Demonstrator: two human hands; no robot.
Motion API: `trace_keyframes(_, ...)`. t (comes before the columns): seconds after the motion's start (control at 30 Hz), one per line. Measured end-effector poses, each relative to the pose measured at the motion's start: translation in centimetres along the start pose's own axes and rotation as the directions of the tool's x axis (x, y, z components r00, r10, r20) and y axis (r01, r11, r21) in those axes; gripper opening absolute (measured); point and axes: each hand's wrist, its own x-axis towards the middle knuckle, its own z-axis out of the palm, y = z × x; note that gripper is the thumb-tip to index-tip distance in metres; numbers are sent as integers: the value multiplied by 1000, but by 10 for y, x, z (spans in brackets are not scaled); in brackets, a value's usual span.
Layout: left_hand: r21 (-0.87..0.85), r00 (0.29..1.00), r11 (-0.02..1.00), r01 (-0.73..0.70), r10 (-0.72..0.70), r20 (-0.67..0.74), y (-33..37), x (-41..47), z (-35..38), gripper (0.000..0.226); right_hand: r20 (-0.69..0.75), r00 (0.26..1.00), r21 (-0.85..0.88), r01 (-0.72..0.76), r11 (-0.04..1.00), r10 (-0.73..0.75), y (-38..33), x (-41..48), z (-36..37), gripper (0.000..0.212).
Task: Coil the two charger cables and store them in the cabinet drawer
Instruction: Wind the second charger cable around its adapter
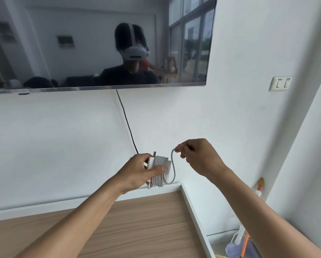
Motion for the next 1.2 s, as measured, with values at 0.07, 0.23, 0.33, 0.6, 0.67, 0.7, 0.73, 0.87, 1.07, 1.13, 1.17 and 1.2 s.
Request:
trace_keyframes(0.07,-37,1000,999,6,-6,4,-1,-1,4,27,-26,1000,3,-9,1000,9,-3,4,-2,26)
trace_keyframes(0.23,-246,996,969,-37,17,-84,2,3,1,21,36,997,-63,-72,995,74,15,-2,-1,28)
trace_keyframes(0.33,-293,992,955,-57,20,-128,9,7,-10,25,242,958,-238,-96,966,155,35,-15,9,20)
trace_keyframes(0.6,-213,982,974,-82,42,-185,20,19,0,25,50,997,324,39,945,-58,15,-37,55,23)
trace_keyframes(0.67,-191,977,977,-93,52,-208,22,21,4,23,-64,995,257,87,962,-73,14,-38,66,32)
trace_keyframes(0.7,-184,974,978,-99,57,-221,23,21,5,22,-110,989,234,118,965,-94,14,-37,69,32)
trace_keyframes(0.73,-186,971,977,-104,60,-230,24,20,5,24,-146,982,222,148,964,-117,14,-36,70,32)
trace_keyframes(0.87,-268,977,959,-94,38,-208,29,21,3,38,-190,962,71,214,974,-198,11,-33,70,48)
trace_keyframes(1.07,-386,985,919,-79,12,-173,36,20,14,34,-214,920,-184,291,939,-328,9,-38,78,55)
trace_keyframes(1.13,-398,985,914,-75,7,-170,38,20,16,31,-218,899,-295,312,903,-381,13,-40,83,66)
trace_keyframes(1.17,-406,987,911,-68,1,-163,38,21,17,29,-228,894,-323,305,896,-387,16,-40,84,71)
trace_keyframes(1.2,-416,988,908,-54,-12,-155,39,20,18,29,-249,891,-318,295,901,-379,17,-38,84,74)
